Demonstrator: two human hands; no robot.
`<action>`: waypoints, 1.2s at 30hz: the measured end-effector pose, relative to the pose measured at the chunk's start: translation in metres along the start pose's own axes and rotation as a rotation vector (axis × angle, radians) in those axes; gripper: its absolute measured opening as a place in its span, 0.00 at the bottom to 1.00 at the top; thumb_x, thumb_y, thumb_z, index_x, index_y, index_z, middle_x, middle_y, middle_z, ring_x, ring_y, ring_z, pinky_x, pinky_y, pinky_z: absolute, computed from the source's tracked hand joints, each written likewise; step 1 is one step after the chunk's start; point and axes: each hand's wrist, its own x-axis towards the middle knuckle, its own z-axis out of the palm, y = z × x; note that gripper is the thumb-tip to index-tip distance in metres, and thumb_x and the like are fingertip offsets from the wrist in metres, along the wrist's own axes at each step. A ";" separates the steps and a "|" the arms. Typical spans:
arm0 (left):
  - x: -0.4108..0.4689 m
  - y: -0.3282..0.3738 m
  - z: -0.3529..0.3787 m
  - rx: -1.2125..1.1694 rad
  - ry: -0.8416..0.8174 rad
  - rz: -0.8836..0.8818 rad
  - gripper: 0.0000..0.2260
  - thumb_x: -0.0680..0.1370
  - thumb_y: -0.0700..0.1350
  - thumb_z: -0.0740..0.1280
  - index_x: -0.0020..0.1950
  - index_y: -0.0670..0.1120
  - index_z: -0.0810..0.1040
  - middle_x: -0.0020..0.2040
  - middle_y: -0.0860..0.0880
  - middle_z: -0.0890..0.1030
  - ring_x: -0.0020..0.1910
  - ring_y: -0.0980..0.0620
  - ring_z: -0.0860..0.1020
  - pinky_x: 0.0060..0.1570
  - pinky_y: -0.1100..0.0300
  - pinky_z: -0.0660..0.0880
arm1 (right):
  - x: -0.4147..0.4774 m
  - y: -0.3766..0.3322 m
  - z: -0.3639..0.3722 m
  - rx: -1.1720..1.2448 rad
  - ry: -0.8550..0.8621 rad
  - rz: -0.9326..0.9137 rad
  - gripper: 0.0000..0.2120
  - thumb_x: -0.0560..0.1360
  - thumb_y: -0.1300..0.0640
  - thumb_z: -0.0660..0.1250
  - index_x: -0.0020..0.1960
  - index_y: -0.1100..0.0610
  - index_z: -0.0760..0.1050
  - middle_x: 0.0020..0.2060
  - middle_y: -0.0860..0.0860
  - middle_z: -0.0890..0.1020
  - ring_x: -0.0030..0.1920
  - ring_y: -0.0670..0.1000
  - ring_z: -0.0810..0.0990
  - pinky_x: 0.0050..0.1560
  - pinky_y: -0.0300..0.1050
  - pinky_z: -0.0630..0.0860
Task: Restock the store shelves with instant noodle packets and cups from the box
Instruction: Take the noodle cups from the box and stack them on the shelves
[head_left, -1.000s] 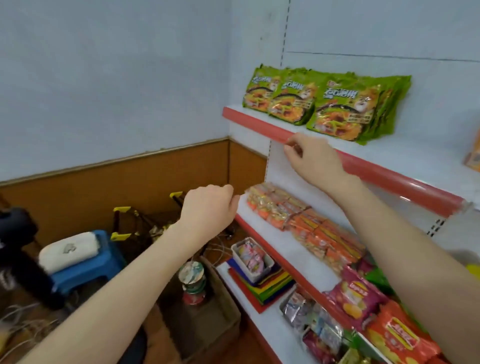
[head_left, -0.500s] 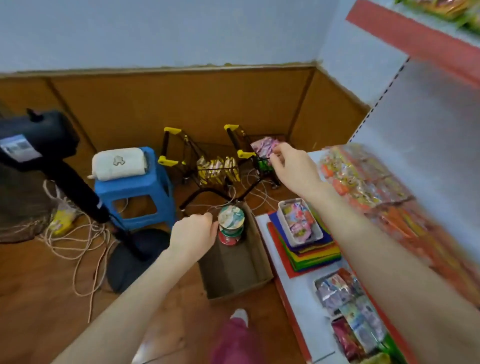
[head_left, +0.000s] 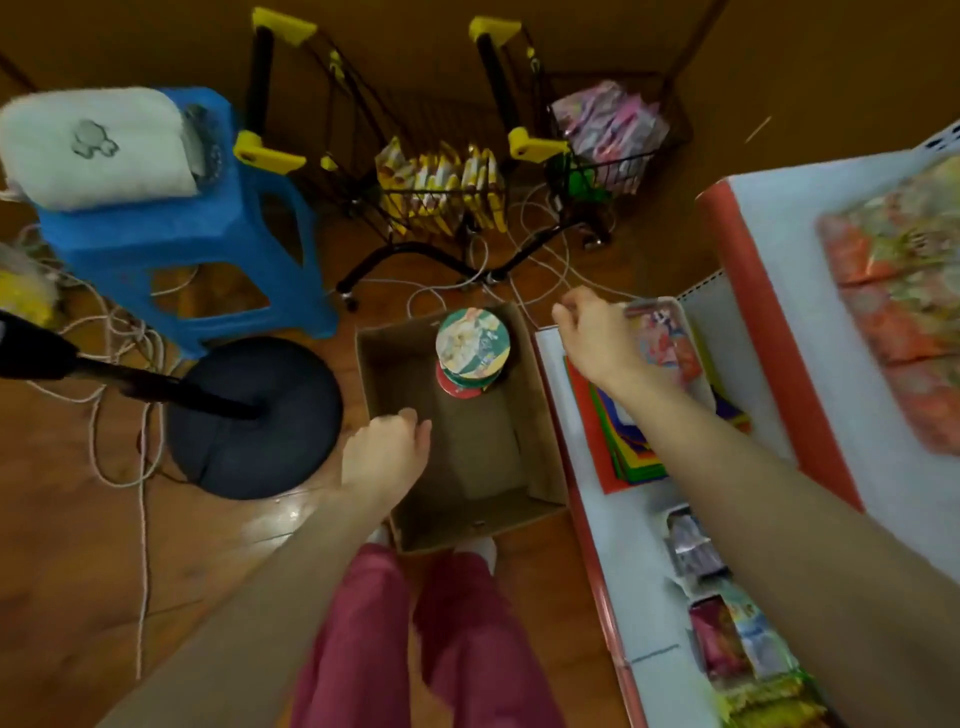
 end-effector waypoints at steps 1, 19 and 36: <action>0.014 -0.007 0.017 0.003 -0.019 0.007 0.13 0.81 0.49 0.55 0.43 0.43 0.72 0.41 0.44 0.79 0.41 0.43 0.80 0.36 0.55 0.72 | 0.015 0.010 0.018 -0.006 0.000 0.013 0.15 0.80 0.53 0.55 0.59 0.62 0.71 0.53 0.62 0.80 0.54 0.63 0.77 0.51 0.54 0.75; 0.178 -0.105 0.215 0.003 -0.143 0.030 0.12 0.81 0.49 0.55 0.47 0.43 0.73 0.39 0.45 0.78 0.37 0.45 0.79 0.39 0.50 0.78 | 0.189 0.108 0.275 0.141 -0.053 0.173 0.17 0.80 0.51 0.52 0.60 0.63 0.69 0.57 0.64 0.77 0.58 0.64 0.74 0.55 0.53 0.70; 0.281 -0.065 0.263 -0.062 -0.058 -0.002 0.20 0.81 0.52 0.54 0.60 0.35 0.66 0.57 0.33 0.74 0.56 0.33 0.74 0.49 0.47 0.70 | 0.051 0.156 0.281 -0.179 -0.285 -0.062 0.14 0.82 0.54 0.48 0.60 0.59 0.67 0.48 0.57 0.78 0.47 0.61 0.78 0.41 0.50 0.69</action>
